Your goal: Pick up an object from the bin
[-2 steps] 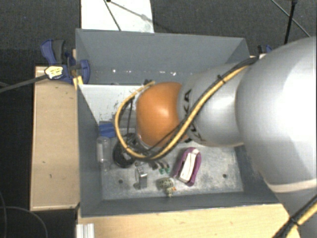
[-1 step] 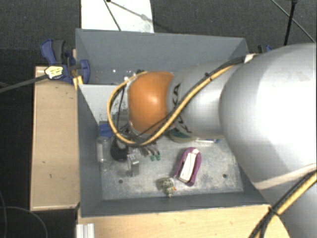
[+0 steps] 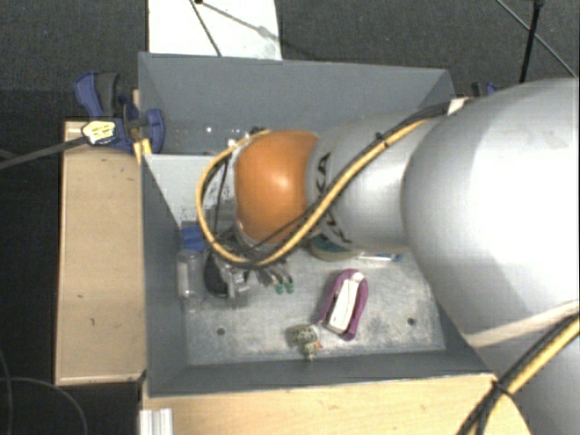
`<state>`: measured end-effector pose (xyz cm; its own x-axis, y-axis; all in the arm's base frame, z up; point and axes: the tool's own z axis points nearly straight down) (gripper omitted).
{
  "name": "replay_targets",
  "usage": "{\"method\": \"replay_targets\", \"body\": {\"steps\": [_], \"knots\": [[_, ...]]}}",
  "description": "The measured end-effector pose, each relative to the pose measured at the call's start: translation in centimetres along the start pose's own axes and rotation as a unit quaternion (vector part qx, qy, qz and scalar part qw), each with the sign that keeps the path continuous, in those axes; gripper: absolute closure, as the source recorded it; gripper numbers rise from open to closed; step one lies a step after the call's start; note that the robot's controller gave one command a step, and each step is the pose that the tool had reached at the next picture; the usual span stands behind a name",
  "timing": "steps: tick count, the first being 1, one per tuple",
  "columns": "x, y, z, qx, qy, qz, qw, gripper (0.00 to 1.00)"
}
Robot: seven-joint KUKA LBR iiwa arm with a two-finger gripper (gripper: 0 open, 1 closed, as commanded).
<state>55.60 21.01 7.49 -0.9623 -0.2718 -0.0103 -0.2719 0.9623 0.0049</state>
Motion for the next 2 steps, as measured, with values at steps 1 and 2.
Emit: {"method": "replay_targets", "body": {"steps": [1,2], "knots": [[-1.7,0.3,-9.3,0.002,0.0000,0.020,0.9998,1.00],[-2.5,0.7,-13.7,0.002,0.0013,0.018,0.9998,1.00]]}}
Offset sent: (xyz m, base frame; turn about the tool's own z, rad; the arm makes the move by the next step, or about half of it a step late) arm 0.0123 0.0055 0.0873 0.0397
